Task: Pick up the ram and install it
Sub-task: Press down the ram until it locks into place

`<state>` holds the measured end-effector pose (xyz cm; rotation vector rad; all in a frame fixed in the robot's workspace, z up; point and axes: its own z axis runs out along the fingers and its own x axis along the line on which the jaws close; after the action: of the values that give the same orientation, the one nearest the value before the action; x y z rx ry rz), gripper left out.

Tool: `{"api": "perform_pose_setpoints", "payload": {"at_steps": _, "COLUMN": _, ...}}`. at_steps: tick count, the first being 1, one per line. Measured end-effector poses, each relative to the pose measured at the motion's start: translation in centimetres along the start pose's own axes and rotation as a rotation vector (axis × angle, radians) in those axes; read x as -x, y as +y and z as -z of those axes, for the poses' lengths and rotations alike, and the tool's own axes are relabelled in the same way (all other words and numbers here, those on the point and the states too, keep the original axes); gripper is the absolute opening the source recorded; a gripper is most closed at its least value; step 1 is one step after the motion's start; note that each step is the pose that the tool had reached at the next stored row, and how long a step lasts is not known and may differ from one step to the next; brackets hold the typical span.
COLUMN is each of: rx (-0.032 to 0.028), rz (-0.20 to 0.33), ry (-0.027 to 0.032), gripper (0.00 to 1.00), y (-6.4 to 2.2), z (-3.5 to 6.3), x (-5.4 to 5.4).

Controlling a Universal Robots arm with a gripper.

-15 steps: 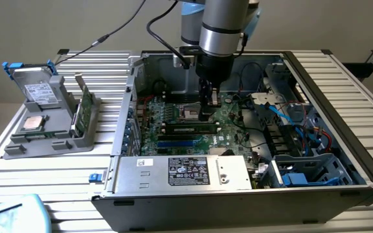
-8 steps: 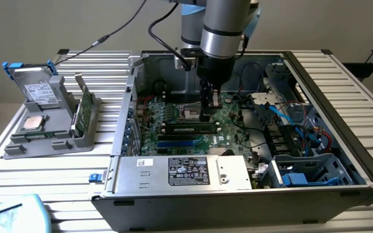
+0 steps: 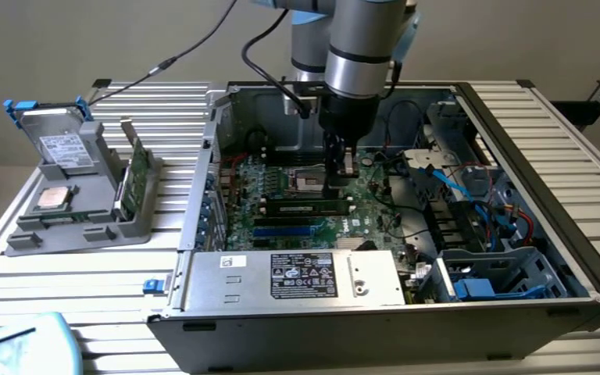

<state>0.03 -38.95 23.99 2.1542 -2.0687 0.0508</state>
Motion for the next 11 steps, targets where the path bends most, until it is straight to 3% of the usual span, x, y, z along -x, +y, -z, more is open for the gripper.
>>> {"api": "perform_pose_setpoints", "payload": {"at_steps": 11, "rx": 0.0001, "rz": 0.0, "ry": 0.0003, "gripper": 0.11, "y": -0.12, "z": -1.25, "x": 0.2}}
